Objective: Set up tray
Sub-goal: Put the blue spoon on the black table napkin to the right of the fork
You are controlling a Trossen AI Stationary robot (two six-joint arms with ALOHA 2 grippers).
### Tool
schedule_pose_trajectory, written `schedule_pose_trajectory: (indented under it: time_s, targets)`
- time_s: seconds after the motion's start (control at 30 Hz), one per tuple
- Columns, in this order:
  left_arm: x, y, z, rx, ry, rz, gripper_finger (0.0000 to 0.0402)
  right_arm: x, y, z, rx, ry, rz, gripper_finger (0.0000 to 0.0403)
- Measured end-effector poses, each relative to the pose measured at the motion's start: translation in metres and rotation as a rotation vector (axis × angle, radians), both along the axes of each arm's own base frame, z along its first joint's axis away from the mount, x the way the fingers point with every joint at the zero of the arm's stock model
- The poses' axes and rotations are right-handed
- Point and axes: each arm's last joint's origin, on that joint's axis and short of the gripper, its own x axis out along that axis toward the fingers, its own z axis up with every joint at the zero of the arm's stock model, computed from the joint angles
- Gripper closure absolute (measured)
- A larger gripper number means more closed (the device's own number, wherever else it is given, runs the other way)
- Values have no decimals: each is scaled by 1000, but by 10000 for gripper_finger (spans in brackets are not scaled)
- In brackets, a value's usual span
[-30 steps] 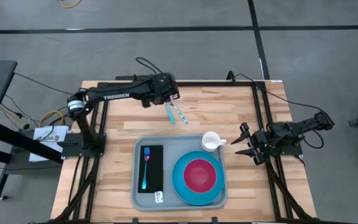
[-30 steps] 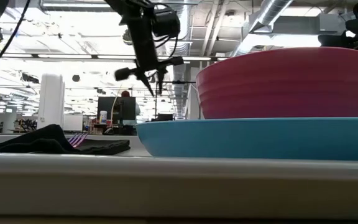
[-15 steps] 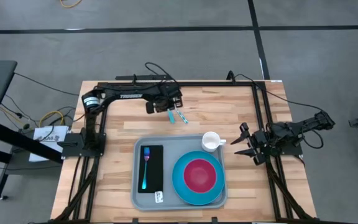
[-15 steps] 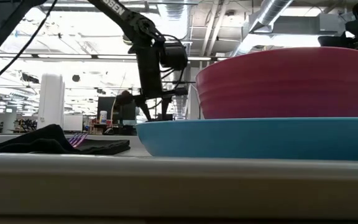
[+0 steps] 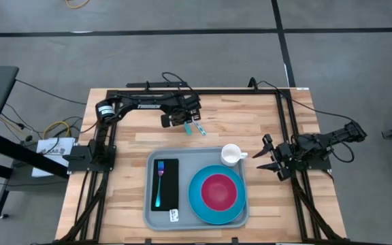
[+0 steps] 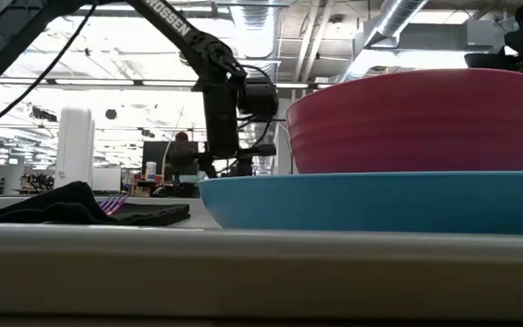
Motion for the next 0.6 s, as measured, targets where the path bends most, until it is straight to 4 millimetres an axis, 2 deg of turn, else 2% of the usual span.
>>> schedule_pose_trajectory:
  time_s: [0.2, 0.6]
  targets:
    - [3, 0, -7, 3, 3, -7, 280, 0, 0, 0, 0, 0, 0, 214]
    - [4, 2, -6, 39, 1, -12, 280, 0, 0, 0, 0, 0, 0, 214]
